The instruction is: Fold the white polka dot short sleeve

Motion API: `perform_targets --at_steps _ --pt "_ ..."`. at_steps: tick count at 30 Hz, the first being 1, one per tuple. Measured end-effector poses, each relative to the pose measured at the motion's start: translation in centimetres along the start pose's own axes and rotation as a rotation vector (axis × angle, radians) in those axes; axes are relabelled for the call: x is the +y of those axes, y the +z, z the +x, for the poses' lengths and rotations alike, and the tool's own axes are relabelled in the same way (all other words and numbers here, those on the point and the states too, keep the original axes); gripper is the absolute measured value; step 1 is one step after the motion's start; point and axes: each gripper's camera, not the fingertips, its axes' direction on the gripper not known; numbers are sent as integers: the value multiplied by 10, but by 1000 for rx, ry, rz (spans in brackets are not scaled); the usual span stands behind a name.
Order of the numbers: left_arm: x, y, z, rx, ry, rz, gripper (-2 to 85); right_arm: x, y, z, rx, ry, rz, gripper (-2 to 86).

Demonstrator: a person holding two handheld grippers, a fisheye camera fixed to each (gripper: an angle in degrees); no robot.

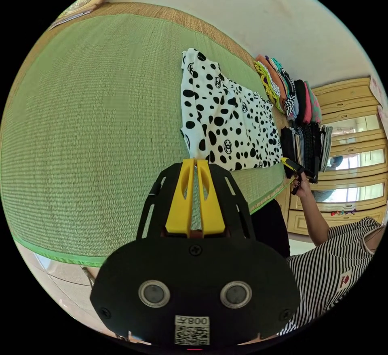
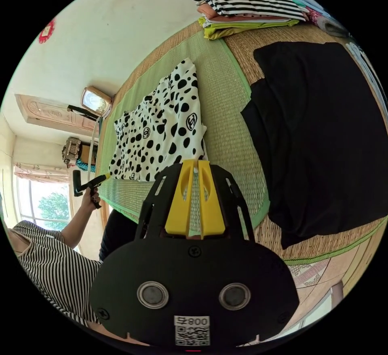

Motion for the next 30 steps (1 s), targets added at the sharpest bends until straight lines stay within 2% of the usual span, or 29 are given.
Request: perform_targets --at_steps 3,6,9,12,15,21,25,30 --pt "8 -8 -9 4 -7 41 9 -1 -18 5 -23 -21 18 17" --pt "13 12 -22 6 -30 -12 9 -4 -13 17 -1 -5 -28 15" --pt "20 28 -29 -126 -92 -45 9 -3 -16 28 -40 26 -14 14" --pt "36 22 -23 -81 -59 38 17 -3 -24 33 -73 29 4 12" --pt "48 24 6 19 68 107 31 -5 -32 33 -81 13 15 11" --pt "48 109 140 161 525 -43 69 -13 -54 19 -142 -35 53 11" --pt "41 169 236 144 785 -74 84 -19 -63 7 -166 -78 46 11" --pt "41 230 296 -8 926 -124 65 -34 -65 -2 -217 -126 30 15"
